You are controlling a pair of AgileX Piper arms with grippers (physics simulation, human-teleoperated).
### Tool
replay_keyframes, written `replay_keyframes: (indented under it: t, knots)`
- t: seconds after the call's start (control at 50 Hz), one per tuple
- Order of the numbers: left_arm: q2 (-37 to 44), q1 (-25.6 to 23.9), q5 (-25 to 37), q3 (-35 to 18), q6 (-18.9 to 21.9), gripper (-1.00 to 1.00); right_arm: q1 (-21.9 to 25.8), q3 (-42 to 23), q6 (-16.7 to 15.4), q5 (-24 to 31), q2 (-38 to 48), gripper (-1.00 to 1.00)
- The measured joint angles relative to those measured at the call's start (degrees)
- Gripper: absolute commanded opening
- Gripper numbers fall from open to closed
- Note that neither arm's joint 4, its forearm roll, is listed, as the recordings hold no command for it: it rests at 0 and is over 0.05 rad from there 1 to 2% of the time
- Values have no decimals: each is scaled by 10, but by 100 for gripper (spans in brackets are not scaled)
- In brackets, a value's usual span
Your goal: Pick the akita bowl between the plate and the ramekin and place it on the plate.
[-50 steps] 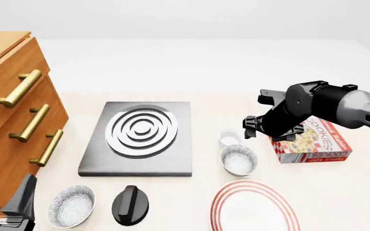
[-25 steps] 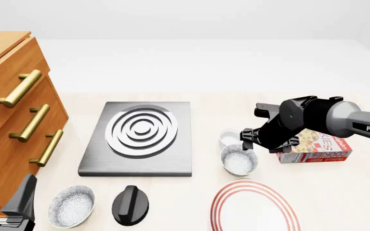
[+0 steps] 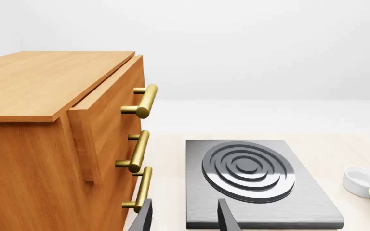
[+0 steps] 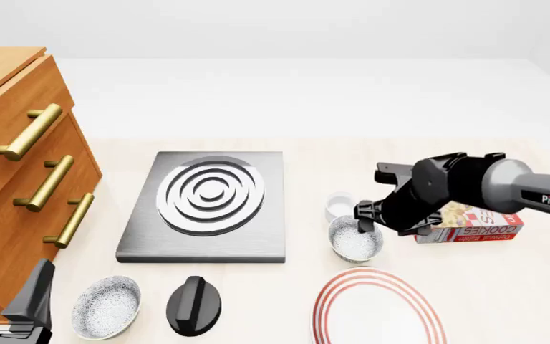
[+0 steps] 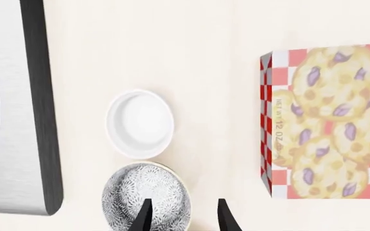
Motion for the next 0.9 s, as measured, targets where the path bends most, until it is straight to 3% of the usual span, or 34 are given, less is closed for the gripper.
replay_keyframes:
  t: [0.9]
  knots:
    - [0,0,0,0,0,100,5,37,19,-40,8,100]
